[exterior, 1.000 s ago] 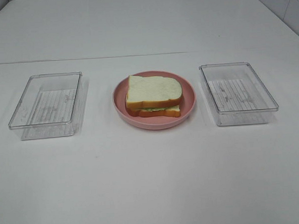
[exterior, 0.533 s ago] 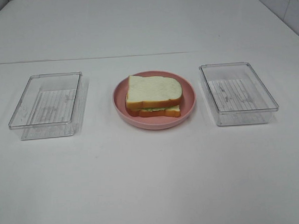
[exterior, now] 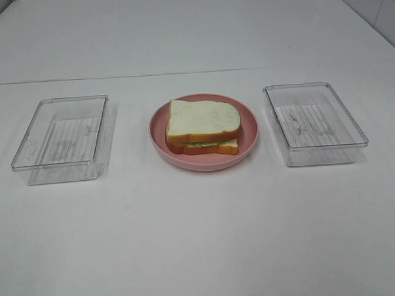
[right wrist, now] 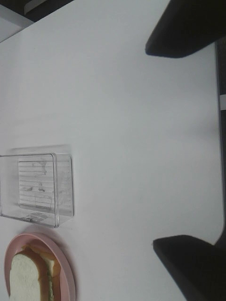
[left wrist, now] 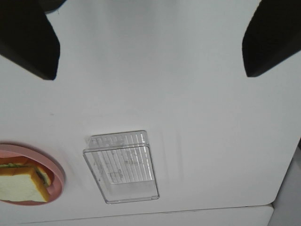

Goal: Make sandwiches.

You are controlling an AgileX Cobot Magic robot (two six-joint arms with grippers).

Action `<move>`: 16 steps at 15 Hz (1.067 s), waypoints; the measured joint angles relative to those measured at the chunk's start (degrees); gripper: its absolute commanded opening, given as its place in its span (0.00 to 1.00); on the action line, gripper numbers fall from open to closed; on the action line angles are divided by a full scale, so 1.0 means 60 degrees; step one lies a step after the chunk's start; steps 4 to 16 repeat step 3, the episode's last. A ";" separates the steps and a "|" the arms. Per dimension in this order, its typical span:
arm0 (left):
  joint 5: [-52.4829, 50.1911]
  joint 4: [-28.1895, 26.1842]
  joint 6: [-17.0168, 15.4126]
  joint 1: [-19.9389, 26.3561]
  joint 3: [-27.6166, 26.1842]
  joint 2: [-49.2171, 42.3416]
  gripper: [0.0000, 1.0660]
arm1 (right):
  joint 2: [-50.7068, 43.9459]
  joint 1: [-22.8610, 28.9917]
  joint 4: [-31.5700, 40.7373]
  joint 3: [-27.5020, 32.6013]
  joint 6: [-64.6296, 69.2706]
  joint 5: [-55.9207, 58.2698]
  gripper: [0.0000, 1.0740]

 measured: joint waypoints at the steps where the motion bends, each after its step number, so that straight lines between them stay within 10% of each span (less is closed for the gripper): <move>1: 0.0000 0.0000 0.0000 0.0315 0.0000 0.0000 0.92 | 0.0000 0.0000 0.0000 0.0000 0.0000 0.0000 0.92; 16: 0.0000 0.0000 0.0000 0.0563 0.0000 0.0000 0.92 | 0.0000 0.0000 0.0000 0.0000 0.0000 0.0000 0.92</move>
